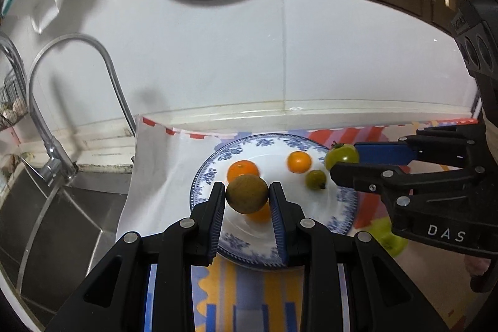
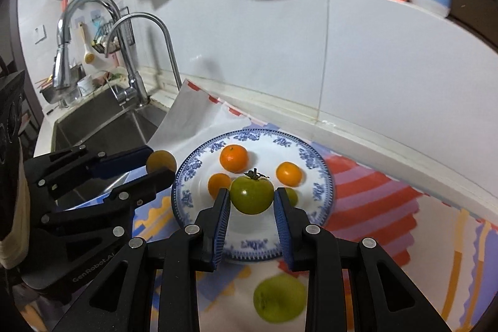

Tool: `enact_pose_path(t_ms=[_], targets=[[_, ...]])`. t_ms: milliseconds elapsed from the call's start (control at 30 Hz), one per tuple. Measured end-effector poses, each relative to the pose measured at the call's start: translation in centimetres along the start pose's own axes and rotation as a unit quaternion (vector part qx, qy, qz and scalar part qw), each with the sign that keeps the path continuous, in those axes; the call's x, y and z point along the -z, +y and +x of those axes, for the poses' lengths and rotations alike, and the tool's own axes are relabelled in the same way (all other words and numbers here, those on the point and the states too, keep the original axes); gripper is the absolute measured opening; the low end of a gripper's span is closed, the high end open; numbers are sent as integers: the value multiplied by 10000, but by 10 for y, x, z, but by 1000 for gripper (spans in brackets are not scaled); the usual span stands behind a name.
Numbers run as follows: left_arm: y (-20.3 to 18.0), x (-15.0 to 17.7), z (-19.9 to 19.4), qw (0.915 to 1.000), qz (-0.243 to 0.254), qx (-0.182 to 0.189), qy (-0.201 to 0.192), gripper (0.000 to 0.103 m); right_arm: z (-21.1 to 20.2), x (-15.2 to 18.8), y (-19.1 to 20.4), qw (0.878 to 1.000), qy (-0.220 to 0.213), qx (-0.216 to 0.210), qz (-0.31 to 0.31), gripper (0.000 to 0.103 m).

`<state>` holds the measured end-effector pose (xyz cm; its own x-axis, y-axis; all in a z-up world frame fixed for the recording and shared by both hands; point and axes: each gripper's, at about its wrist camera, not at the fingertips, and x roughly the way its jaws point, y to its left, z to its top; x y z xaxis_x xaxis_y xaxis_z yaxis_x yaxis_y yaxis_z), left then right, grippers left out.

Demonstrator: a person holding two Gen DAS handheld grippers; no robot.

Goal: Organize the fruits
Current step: 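Grasp the kiwi with the left tool while the right tool grasps a green tomato, then lower the kiwi and green tomato onto the plate and open both tools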

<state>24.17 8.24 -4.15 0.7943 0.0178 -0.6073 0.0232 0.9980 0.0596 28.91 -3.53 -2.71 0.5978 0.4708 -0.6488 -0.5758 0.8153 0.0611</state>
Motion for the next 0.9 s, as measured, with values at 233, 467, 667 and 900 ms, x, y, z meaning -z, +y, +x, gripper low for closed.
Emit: enact_pose_path(t_ms=[233,467,667,900], targets=[[19,-6,44,9983,-198,257,489,29,52,-16,-8,9978,599,-205,204,30],[26,-3,79,9944,-281,472,899,29,85,-18,-15,9946,985,-162,296,30],[28,0,89,9929,-328,518,1022,29,94,-16,-16,9937,1071,-132,290,30],[26,-4,75,9944,-353,495,866,32,88,-14,-17,9943,1019,-89,314,31]])
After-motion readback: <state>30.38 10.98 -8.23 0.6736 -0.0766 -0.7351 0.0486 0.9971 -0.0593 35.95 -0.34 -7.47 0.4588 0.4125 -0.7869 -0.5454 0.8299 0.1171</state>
